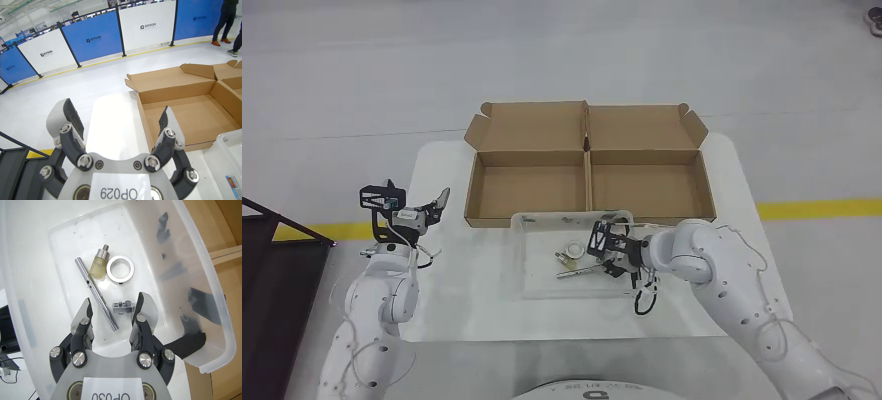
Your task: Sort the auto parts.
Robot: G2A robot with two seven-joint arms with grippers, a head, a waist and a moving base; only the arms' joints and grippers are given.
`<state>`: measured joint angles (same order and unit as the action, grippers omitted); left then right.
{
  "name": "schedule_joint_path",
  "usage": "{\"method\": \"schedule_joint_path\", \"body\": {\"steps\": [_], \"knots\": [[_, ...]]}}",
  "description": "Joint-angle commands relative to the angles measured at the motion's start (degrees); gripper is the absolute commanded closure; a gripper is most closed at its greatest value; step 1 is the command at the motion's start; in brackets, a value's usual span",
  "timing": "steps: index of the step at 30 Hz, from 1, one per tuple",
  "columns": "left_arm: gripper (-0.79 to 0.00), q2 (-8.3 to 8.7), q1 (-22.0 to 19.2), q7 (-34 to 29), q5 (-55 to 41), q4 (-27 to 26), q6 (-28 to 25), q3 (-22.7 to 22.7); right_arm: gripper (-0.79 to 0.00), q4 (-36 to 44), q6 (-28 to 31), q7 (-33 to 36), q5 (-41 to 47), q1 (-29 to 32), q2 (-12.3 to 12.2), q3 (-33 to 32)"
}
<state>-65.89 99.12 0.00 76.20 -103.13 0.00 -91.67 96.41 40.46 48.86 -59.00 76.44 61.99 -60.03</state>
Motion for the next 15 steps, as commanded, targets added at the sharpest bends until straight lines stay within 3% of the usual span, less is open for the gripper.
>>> {"method": "schedule_joint_path", "body": {"steps": [1,15], "knots": [[-0.785,0.00,0.0,0.0,0.0,0.0,0.0,0.0,-0.474,-0.2,-0.2,0.1,0.1,-0.2,0.0,0.3],[-0.785,0.00,0.0,0.0,0.0,0.0,0.0,0.0,-0.449,-2.6,-2.6,0.3,-0.7,-2.3,-0.1,2.5]]}}
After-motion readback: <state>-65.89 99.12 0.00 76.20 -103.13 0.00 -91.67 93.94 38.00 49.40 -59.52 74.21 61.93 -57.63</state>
